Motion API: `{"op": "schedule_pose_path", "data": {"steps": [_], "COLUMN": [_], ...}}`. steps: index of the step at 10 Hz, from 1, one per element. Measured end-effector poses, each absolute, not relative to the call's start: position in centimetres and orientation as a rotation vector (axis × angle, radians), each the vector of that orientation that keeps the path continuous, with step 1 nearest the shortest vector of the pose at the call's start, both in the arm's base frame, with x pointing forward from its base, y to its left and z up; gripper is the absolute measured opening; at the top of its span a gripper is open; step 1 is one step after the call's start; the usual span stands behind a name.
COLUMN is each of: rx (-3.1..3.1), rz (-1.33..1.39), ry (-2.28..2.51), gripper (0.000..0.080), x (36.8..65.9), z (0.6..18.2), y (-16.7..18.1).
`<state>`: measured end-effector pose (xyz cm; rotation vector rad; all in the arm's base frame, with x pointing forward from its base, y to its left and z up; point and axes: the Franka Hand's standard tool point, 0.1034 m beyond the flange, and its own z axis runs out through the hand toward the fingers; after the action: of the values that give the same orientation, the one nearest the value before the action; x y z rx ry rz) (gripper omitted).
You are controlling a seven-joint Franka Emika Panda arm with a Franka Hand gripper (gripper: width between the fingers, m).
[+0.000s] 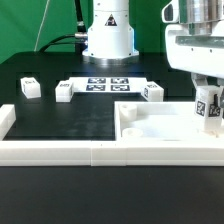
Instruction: Assemble one leg
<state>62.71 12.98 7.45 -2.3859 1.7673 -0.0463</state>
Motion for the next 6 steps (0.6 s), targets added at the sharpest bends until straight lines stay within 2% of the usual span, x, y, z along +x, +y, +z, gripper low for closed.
{"op": "schedule_pose_path", "data": {"steps": [1,2,3,4,6], "rx": [-2.418,-2.457,-2.512,-2.621,-2.841], "rz": [-0.051,-0.055,-0.062,-0.061,-0.051], "ry": [1.724,1.67,1.591,1.428,1.005], "gripper": [0.0369,0.0534,0.0534,0.0623,0.0645], "x": [62.7,62.72,62.91,62.98,63.59], "z": [7.44,7.45,7.6,7.71,7.84], "y": [12.99,12.95,12.75,12.78,12.88]}}
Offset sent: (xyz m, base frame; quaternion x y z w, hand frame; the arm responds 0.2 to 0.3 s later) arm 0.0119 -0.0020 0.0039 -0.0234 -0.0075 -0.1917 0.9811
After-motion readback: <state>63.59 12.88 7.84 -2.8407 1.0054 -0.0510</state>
